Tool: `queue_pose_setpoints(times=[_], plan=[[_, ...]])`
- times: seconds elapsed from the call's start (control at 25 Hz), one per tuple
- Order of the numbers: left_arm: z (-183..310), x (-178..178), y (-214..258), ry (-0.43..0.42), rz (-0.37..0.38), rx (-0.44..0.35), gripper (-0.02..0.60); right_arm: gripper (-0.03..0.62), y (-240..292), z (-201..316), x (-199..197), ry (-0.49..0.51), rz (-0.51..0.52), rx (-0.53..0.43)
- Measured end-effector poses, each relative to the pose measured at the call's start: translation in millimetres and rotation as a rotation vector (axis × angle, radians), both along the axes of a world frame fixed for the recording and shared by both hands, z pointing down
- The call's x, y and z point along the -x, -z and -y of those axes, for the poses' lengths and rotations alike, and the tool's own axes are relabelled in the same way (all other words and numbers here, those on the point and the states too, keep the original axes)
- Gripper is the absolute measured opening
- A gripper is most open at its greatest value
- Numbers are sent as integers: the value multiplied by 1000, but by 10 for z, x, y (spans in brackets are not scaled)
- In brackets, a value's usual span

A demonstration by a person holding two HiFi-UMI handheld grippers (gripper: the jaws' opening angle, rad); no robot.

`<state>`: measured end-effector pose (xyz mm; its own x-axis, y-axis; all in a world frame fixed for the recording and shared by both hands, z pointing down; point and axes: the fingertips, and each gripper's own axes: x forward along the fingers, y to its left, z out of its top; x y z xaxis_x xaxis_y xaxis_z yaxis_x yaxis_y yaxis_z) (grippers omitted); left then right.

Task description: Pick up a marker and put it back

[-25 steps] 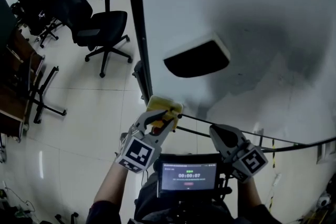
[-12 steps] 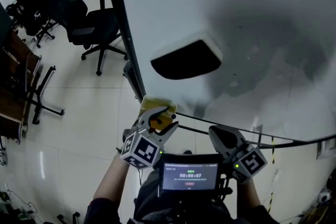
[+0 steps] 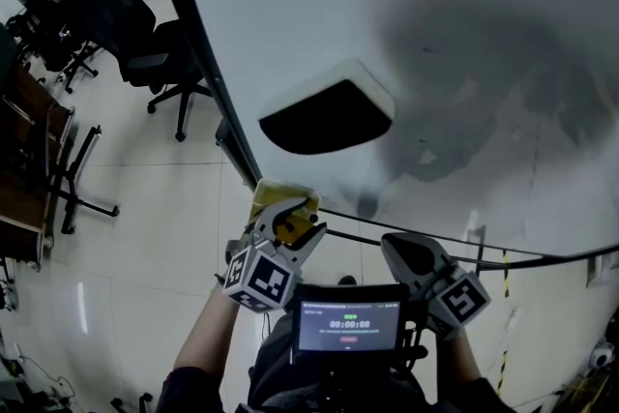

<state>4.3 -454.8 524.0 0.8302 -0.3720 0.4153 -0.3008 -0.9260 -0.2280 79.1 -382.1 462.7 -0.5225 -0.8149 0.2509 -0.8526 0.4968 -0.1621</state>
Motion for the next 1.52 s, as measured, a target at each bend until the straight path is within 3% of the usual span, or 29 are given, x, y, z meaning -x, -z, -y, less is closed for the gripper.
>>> queue_pose_setpoints(times=[0.16, 0.24, 0.48, 0.96, 1.16, 1.36, 1.52], plan=[[25, 18, 18, -7, 17, -43, 139, 15, 11, 49, 22, 8, 5, -5], [63, 39, 13, -1, 4, -35, 75, 15, -12, 69, 39, 12, 4, -11], [97, 78, 84, 11, -91, 66, 72, 15, -17, 52, 36, 7, 4, -3], [344, 233, 586, 103, -197, 100, 72, 15, 121, 126, 49, 7, 14, -43], [346, 340, 831, 132, -196, 87, 72, 15, 253, 147, 100, 23, 27, -78], [292, 500, 1258, 162, -249, 77, 72, 15, 478, 181, 231, 56, 26, -125], [222, 715, 1616, 179, -274, 13, 72, 15, 654, 141, 407, 86, 32, -164]])
